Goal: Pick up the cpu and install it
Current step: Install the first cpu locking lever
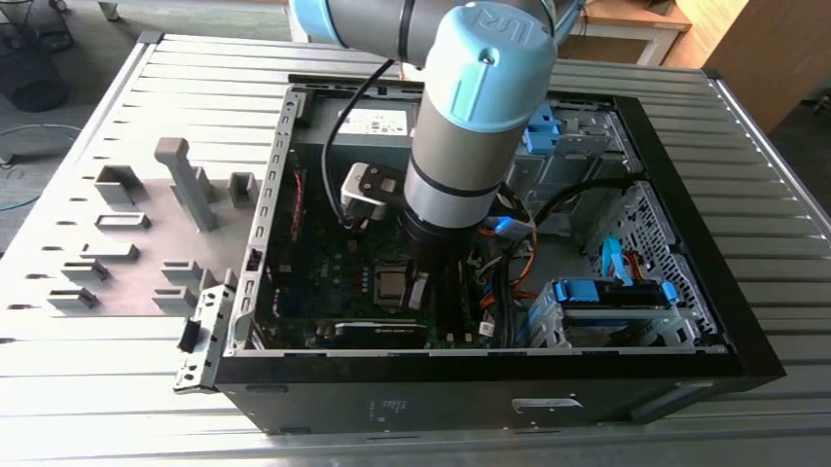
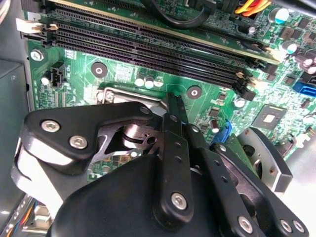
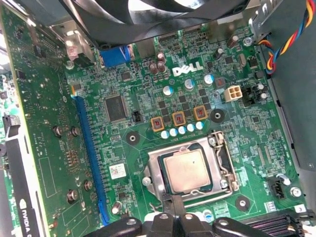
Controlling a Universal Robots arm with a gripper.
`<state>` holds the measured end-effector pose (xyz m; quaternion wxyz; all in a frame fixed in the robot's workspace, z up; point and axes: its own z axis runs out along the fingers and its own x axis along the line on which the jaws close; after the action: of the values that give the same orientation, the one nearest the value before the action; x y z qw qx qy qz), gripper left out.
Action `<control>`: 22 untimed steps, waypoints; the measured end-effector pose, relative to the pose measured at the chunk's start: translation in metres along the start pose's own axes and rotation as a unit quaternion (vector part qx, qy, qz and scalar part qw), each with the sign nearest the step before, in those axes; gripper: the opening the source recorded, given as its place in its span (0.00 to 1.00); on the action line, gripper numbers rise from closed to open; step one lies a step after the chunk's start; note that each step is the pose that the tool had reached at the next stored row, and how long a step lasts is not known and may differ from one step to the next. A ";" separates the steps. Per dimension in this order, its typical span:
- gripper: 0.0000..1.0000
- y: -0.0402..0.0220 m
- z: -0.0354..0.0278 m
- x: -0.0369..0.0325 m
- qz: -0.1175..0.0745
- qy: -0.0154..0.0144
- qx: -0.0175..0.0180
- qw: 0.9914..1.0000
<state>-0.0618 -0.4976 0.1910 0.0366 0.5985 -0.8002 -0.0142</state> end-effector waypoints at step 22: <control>0.11 -0.0081 0.0006 -0.0019 0.001 0.001 0.000 1.000</control>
<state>-0.0535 -0.4981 0.1898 0.0371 0.5979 -0.8006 -0.0134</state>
